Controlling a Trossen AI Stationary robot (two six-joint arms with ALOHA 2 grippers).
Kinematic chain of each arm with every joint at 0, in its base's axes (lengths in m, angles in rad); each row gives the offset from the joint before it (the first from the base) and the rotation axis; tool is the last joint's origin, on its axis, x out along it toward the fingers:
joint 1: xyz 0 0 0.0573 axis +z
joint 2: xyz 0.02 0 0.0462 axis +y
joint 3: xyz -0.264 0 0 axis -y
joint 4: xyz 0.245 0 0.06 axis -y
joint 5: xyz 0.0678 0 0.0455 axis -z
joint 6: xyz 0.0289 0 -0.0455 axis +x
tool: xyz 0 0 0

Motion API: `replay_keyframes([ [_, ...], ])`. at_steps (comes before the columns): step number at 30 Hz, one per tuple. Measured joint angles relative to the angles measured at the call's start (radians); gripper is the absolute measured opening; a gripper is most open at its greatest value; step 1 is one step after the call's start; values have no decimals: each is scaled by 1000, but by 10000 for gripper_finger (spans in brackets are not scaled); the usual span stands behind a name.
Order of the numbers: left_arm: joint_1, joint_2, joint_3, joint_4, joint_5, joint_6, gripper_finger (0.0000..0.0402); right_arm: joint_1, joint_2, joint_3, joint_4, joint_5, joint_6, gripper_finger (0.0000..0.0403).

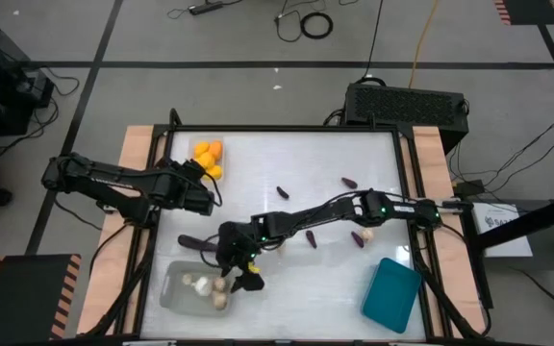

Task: Sort produce into baskets
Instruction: Put the white garlic into the gray bin

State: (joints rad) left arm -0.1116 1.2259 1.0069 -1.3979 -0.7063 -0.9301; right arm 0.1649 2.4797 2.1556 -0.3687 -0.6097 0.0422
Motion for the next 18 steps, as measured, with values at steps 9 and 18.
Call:
replay_keyframes([
  [9,3,0,0,1,-36,22,279,-36,-134,1,-252,40,-107,261],
  [18,-1,0,0,101,-12,30,279,-98,-226,1,-894,223,-128,260],
])
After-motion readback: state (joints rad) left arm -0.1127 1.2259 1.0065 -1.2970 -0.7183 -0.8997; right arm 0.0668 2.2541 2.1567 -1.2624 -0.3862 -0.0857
